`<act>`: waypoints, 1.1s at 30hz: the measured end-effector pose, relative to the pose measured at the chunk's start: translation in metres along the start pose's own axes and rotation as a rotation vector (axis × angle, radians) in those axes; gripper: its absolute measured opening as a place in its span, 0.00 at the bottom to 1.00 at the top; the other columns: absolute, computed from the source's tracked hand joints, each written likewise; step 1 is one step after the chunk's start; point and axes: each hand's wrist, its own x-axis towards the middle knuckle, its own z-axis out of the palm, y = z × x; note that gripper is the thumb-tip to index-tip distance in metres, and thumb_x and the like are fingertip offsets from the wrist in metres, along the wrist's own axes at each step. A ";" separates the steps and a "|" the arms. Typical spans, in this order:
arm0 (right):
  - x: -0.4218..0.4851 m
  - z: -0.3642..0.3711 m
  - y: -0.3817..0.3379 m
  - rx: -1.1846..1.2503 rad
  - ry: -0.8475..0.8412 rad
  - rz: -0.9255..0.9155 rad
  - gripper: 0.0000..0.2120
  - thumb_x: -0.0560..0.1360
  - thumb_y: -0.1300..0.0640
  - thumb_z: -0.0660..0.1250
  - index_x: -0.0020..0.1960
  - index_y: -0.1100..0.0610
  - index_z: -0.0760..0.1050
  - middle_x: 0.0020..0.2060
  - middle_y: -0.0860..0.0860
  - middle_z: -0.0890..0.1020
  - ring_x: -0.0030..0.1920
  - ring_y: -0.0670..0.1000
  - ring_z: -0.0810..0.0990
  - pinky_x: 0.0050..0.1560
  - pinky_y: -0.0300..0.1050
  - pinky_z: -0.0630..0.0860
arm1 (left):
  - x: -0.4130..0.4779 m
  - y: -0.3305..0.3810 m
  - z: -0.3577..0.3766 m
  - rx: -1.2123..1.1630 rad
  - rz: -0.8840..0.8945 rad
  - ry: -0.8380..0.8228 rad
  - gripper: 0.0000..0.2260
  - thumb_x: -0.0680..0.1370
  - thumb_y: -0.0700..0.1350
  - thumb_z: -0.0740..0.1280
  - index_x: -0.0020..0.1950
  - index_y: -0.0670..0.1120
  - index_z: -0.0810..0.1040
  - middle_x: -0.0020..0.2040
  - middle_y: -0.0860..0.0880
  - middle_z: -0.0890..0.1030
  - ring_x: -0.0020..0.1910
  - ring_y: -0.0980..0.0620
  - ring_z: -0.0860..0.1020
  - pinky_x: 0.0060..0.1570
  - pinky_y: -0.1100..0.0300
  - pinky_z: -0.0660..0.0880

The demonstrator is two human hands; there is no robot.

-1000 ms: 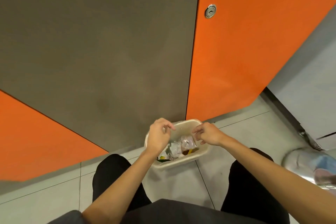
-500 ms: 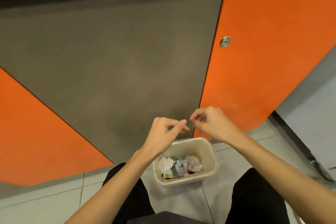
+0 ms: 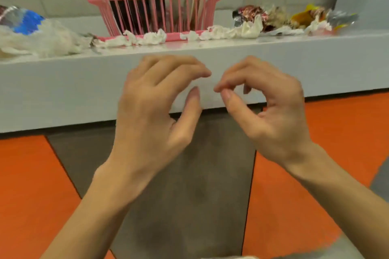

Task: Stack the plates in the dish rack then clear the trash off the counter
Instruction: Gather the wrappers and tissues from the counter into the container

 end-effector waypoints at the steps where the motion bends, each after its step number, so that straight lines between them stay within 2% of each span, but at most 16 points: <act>1: 0.020 -0.002 0.001 -0.031 0.036 -0.052 0.03 0.73 0.67 0.68 0.43 0.64 0.80 0.40 0.56 0.80 0.42 0.50 0.78 0.45 0.34 0.69 | 0.017 -0.007 -0.002 0.036 0.009 0.010 0.10 0.76 0.39 0.66 0.54 0.43 0.82 0.54 0.49 0.82 0.56 0.48 0.78 0.55 0.50 0.72; 4: 0.076 0.003 0.015 -0.146 0.079 -0.090 0.04 0.73 0.65 0.67 0.41 0.63 0.79 0.39 0.54 0.80 0.42 0.50 0.77 0.43 0.34 0.68 | 0.059 -0.037 0.001 0.121 -0.070 -0.019 0.11 0.75 0.42 0.63 0.53 0.45 0.82 0.52 0.50 0.83 0.53 0.49 0.79 0.52 0.52 0.73; 6: 0.096 0.016 0.031 -0.288 0.016 -0.026 0.07 0.74 0.59 0.64 0.40 0.59 0.78 0.37 0.52 0.80 0.39 0.50 0.76 0.40 0.40 0.70 | 0.071 -0.055 0.011 0.250 -0.193 -0.070 0.12 0.76 0.46 0.59 0.50 0.48 0.82 0.48 0.51 0.84 0.47 0.48 0.80 0.43 0.54 0.72; 7: 0.099 0.024 0.038 -0.416 -0.018 0.008 0.09 0.74 0.56 0.62 0.38 0.57 0.77 0.36 0.50 0.79 0.37 0.51 0.75 0.36 0.44 0.69 | 0.071 -0.060 0.017 0.352 -0.233 -0.089 0.13 0.76 0.48 0.57 0.48 0.49 0.82 0.46 0.51 0.84 0.44 0.48 0.79 0.38 0.55 0.69; 9: 0.098 0.037 0.046 -0.617 -0.024 0.017 0.13 0.75 0.52 0.58 0.33 0.54 0.69 0.31 0.48 0.75 0.33 0.51 0.70 0.29 0.44 0.59 | 0.070 -0.061 0.027 0.447 -0.256 -0.097 0.14 0.76 0.49 0.55 0.45 0.50 0.81 0.43 0.52 0.83 0.40 0.48 0.77 0.35 0.57 0.63; 12: 0.101 0.036 0.040 -0.662 -0.003 0.030 0.14 0.74 0.52 0.57 0.30 0.52 0.64 0.28 0.47 0.69 0.30 0.50 0.65 0.27 0.39 0.51 | 0.077 -0.056 0.021 0.435 -0.282 -0.138 0.13 0.75 0.49 0.57 0.44 0.51 0.82 0.42 0.53 0.83 0.40 0.50 0.78 0.36 0.57 0.66; 17: 0.102 0.035 0.039 -0.665 -0.046 0.031 0.14 0.75 0.51 0.57 0.31 0.52 0.66 0.30 0.47 0.72 0.32 0.50 0.68 0.28 0.38 0.52 | 0.121 -0.073 -0.002 0.307 -0.340 -0.402 0.07 0.75 0.46 0.64 0.47 0.53 0.82 0.43 0.56 0.83 0.43 0.55 0.80 0.41 0.59 0.74; 19: 0.102 0.035 0.039 -0.667 -0.043 0.037 0.14 0.75 0.51 0.57 0.31 0.52 0.67 0.31 0.47 0.73 0.33 0.50 0.69 0.28 0.37 0.53 | 0.143 -0.094 0.000 0.391 -0.361 -0.495 0.07 0.76 0.45 0.65 0.48 0.51 0.82 0.45 0.54 0.83 0.45 0.53 0.80 0.42 0.58 0.75; 21: 0.102 0.035 0.040 -0.663 -0.042 0.042 0.14 0.74 0.51 0.56 0.31 0.52 0.67 0.31 0.46 0.73 0.34 0.50 0.68 0.28 0.37 0.53 | 0.159 -0.119 0.010 0.475 -0.420 -0.668 0.09 0.76 0.47 0.66 0.53 0.48 0.81 0.51 0.50 0.83 0.49 0.50 0.79 0.43 0.58 0.74; 23: 0.102 0.034 0.039 -0.643 -0.051 0.045 0.13 0.74 0.50 0.56 0.32 0.51 0.68 0.32 0.46 0.73 0.35 0.49 0.69 0.28 0.37 0.53 | 0.164 -0.136 0.020 0.467 -0.511 -0.864 0.13 0.76 0.49 0.68 0.59 0.47 0.80 0.56 0.49 0.81 0.52 0.48 0.78 0.45 0.58 0.72; 24: 0.102 0.034 0.039 -0.631 -0.055 0.047 0.13 0.74 0.50 0.55 0.33 0.51 0.68 0.32 0.46 0.73 0.35 0.48 0.69 0.28 0.37 0.53 | 0.165 -0.141 0.024 0.443 -0.553 -0.912 0.14 0.76 0.48 0.68 0.60 0.47 0.80 0.57 0.49 0.80 0.51 0.49 0.78 0.43 0.59 0.72; 27: 0.102 0.033 0.040 -0.612 -0.048 0.053 0.13 0.74 0.49 0.54 0.33 0.51 0.69 0.33 0.47 0.76 0.36 0.49 0.69 0.28 0.37 0.53 | 0.164 -0.144 0.028 0.329 -0.578 -0.843 0.07 0.75 0.42 0.70 0.53 0.45 0.82 0.50 0.49 0.81 0.42 0.53 0.77 0.32 0.64 0.70; 29: 0.102 0.033 0.041 -0.610 -0.048 0.063 0.14 0.74 0.49 0.54 0.34 0.52 0.72 0.35 0.47 0.77 0.37 0.49 0.70 0.29 0.40 0.55 | 0.162 -0.138 0.026 0.280 -0.541 -0.748 0.05 0.74 0.39 0.72 0.49 0.46 0.83 0.48 0.49 0.81 0.39 0.55 0.78 0.31 0.67 0.71; 31: 0.102 0.033 0.042 -0.583 -0.059 0.084 0.16 0.73 0.49 0.53 0.38 0.52 0.77 0.38 0.47 0.80 0.39 0.49 0.71 0.32 0.42 0.58 | 0.160 -0.128 0.021 0.219 -0.486 -0.636 0.06 0.74 0.38 0.72 0.50 0.45 0.84 0.45 0.50 0.81 0.36 0.57 0.77 0.30 0.70 0.71; 33: 0.102 0.031 0.041 -0.523 -0.072 0.122 0.17 0.72 0.48 0.54 0.43 0.51 0.80 0.40 0.46 0.82 0.40 0.47 0.72 0.37 0.42 0.61 | 0.160 -0.116 0.012 0.157 -0.429 -0.530 0.08 0.74 0.38 0.72 0.51 0.46 0.84 0.39 0.54 0.79 0.33 0.59 0.74 0.29 0.72 0.70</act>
